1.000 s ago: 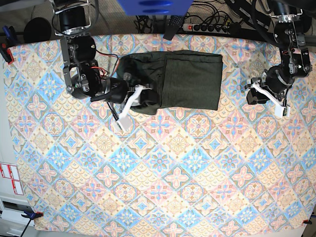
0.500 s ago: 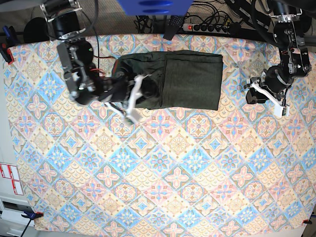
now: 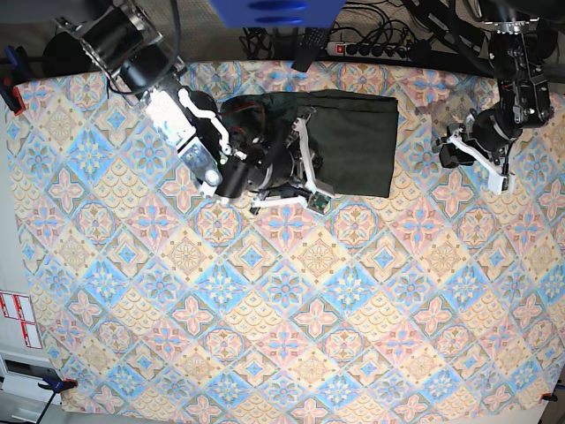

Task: Fold the T-shirt properly
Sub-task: 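Fold the held strip end over toward the left gripper with the right gripper, then press the folded end flat with the right gripper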

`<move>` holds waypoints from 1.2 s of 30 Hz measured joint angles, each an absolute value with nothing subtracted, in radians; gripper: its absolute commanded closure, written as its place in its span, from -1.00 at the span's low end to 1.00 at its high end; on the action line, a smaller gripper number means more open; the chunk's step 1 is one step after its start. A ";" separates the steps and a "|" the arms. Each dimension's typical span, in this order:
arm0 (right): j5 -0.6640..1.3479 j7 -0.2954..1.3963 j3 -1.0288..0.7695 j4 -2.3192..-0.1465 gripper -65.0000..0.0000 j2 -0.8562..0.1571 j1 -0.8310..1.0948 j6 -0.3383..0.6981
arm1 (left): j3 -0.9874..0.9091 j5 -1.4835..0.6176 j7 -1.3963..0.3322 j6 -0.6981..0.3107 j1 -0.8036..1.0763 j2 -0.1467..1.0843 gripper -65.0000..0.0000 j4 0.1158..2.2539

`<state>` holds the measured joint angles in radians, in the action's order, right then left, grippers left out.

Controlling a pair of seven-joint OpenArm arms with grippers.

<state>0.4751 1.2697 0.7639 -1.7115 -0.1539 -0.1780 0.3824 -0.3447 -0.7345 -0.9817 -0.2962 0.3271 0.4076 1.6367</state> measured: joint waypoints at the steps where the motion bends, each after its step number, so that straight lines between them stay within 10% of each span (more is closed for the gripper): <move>1: 0.471 1.269 0.765 -1.707 0.84 -0.152 -0.196 0.405 | -0.344 -0.735 -0.981 -0.297 0.326 0.407 0.29 1.629; 21: 0.476 1.201 0.888 -1.486 0.83 0.045 -0.346 0.437 | -0.291 -0.740 -0.976 -0.297 0.322 0.385 0.29 1.613; 29: 0.471 1.168 0.880 -1.490 0.26 0.031 -0.349 0.437 | -0.290 -0.739 -0.976 -0.297 0.314 0.385 0.29 1.613; 36: 0.392 1.166 0.773 -1.613 0.34 -0.096 -0.315 0.434 | -0.290 -0.739 -0.976 -0.297 0.314 0.385 0.29 1.614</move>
